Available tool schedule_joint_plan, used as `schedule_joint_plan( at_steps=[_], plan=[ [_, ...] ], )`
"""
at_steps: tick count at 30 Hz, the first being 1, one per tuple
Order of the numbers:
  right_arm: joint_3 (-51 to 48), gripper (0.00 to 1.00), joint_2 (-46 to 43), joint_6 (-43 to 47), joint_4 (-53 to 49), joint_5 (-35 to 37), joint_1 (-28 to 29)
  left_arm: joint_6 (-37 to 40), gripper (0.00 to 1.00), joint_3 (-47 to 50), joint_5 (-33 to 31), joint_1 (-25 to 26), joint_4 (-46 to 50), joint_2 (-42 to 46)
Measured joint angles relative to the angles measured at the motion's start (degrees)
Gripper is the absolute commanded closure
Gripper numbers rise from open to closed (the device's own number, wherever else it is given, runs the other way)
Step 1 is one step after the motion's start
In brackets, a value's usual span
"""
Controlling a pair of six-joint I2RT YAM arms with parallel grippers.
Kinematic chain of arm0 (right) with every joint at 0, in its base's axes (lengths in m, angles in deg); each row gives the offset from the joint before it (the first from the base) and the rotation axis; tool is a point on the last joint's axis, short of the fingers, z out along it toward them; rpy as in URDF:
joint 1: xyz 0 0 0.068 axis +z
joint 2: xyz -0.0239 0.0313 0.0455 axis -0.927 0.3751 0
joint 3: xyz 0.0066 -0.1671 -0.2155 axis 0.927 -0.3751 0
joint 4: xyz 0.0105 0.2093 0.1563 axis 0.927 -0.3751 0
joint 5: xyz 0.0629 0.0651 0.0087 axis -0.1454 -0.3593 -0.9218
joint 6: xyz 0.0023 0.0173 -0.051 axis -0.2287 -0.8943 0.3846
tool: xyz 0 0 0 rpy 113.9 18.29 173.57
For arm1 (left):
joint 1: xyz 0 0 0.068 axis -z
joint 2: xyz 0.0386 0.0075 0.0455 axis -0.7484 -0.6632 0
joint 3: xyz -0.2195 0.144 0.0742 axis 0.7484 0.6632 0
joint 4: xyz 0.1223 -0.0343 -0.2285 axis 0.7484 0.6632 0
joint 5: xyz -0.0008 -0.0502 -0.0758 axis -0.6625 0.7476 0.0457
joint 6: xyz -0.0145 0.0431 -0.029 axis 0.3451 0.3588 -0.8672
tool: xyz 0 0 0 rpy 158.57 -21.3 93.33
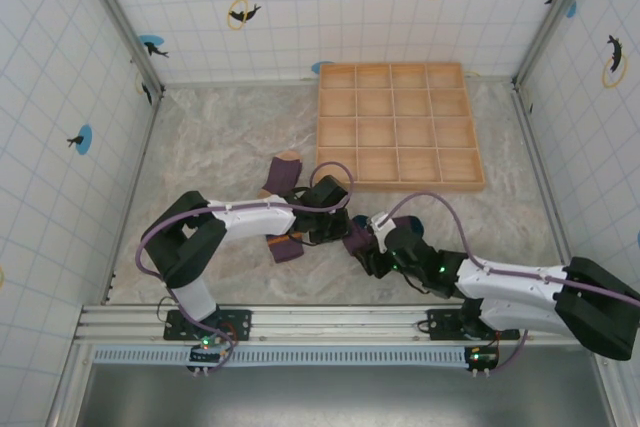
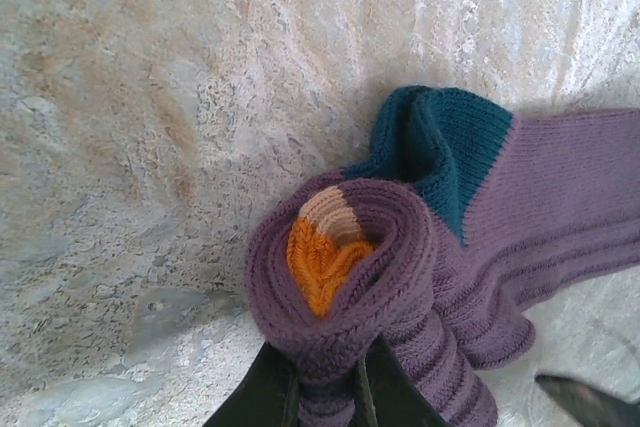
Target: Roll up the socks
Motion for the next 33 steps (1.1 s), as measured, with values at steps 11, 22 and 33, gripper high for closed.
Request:
schedule_joint_plan(
  at_steps=[11,22,33],
  plan=[
    [0.0,0.35,3.4,14.0,7.8,10.5,8.8,0.2,1.0,-0.1,1.1,-0.4,0.9,0.0],
    [0.0,0.42,14.6,20.7,13.9,13.2,8.8,0.4,1.0,-0.1,1.6,-0.5,0.9,0.0],
    [1.6,0.68,20.9,21.1,16.9,16.5,9.5,0.7,1.0,-0.1,2.1,-0.9,0.9,0.0]
  ],
)
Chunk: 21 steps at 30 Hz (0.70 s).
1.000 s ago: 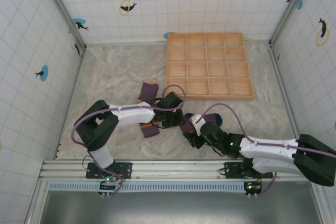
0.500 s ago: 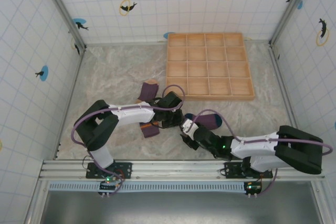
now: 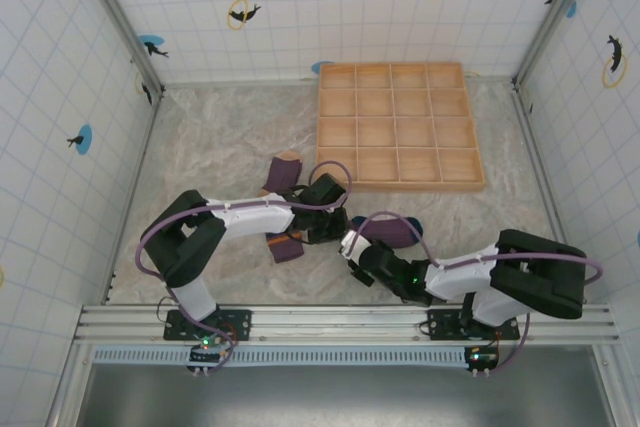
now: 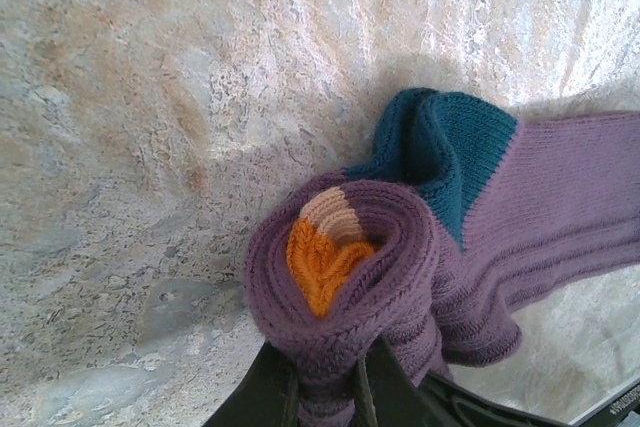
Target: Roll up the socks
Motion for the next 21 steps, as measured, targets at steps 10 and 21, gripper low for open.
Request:
schedule_joint_plan(
  at_steps=[10,21],
  plan=[
    [-0.3,1.0,-0.1,-6.0,1.9,-2.7,-1.9,0.5,0.58,1.9,-1.6,-0.3,-0.9,2.3],
    [-7.8,1.0,-3.8,-20.5,11.9,-20.3,-13.2,0.1,0.45,3.4,-3.2,-0.3,-3.7,6.9]
  ],
)
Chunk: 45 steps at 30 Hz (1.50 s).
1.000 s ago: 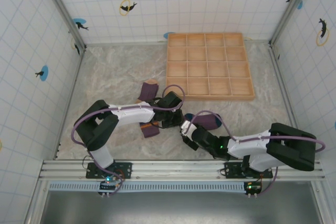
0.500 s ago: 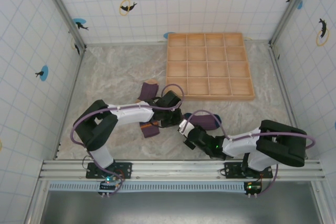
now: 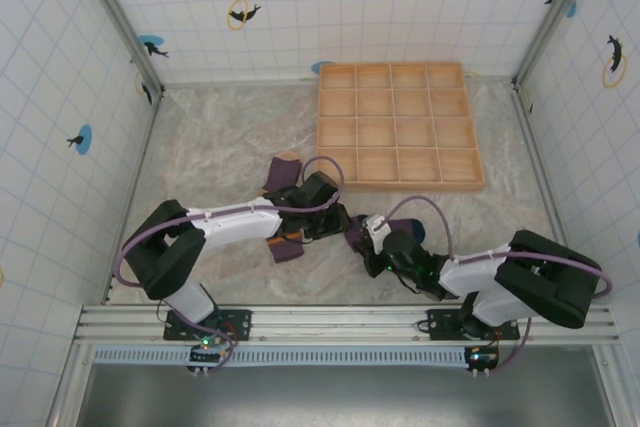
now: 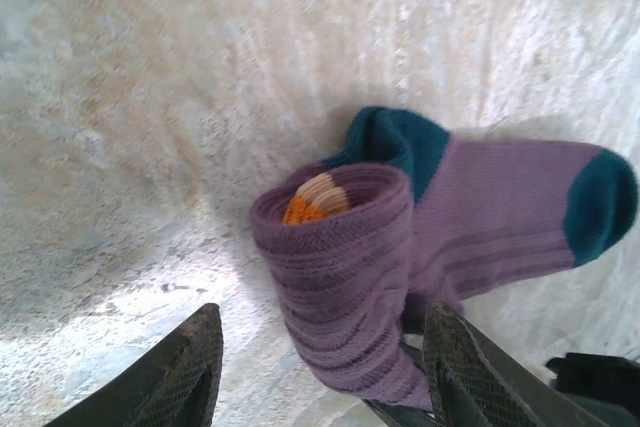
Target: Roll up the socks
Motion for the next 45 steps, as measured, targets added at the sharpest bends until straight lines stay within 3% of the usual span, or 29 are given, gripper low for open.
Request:
schedule_joint_plan(
  at_steps=[14,24,31,35,45],
  plan=[
    [-6.4,1.0,-2.3,-22.6,7.3,-13.9,-11.3,0.0,0.46,1.1,0.0,0.0,-3.7,0.2],
    [-7.0,1.0,-4.7,-37.7,4.8,-14.2,-13.1,0.3,0.49,1.4,0.3,0.3,-6.2,0.2],
    [-7.0,1.0,-6.4,-45.5,2.2,-13.8,-13.9,1.0,0.44,1.4,2.1,1.7,-8.4,-1.2],
    [-7.0,1.0,-8.6,-49.2,-0.8,-12.5,-13.8,1.9,0.4,1.3,2.9,2.3,-9.0,-2.9],
    [-7.0,1.0,-17.0,-55.4,-11.8,-7.0,-13.0,1.9,0.4,1.3,4.4,3.1,-14.0,-6.8]
  ],
)
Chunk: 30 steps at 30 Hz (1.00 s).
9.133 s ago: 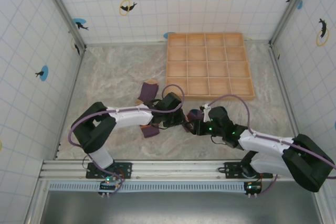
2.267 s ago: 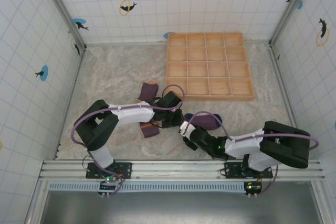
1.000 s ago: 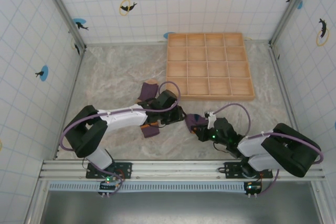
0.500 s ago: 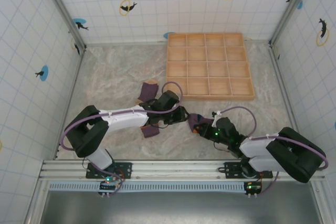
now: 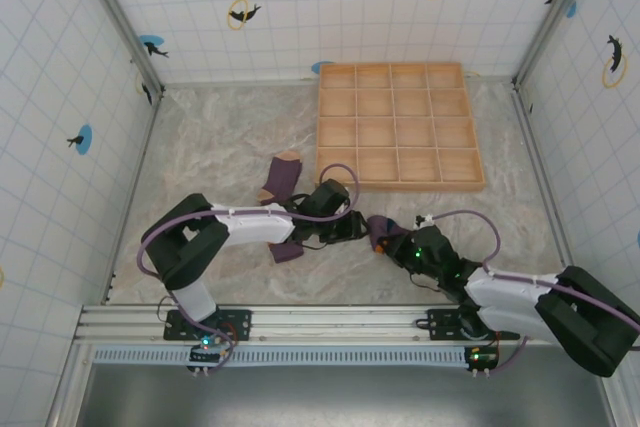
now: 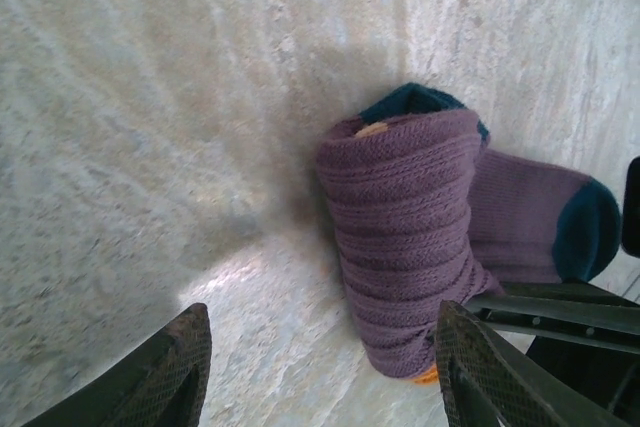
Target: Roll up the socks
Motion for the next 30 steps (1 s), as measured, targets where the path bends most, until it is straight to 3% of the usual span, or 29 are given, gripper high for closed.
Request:
schedule_joint_plan(
  at_steps=[21,24,30],
  plan=[
    [0.0,1.0,0.0,-1.3,0.0,0.6,0.0,-2.2,0.5,-1.6,4.0,0.8,-13.8,-8.7],
    [0.0,1.0,-0.3,-1.2,0.0,0.6,-0.1,-3.0,0.58,-1.7,4.4,0.9,-14.7,-9.3],
    [0.0,1.0,-1.0,-0.1,-0.6,0.6,-0.2,-3.8,0.84,-1.8,4.8,0.9,-15.9,-9.9]
  ],
)
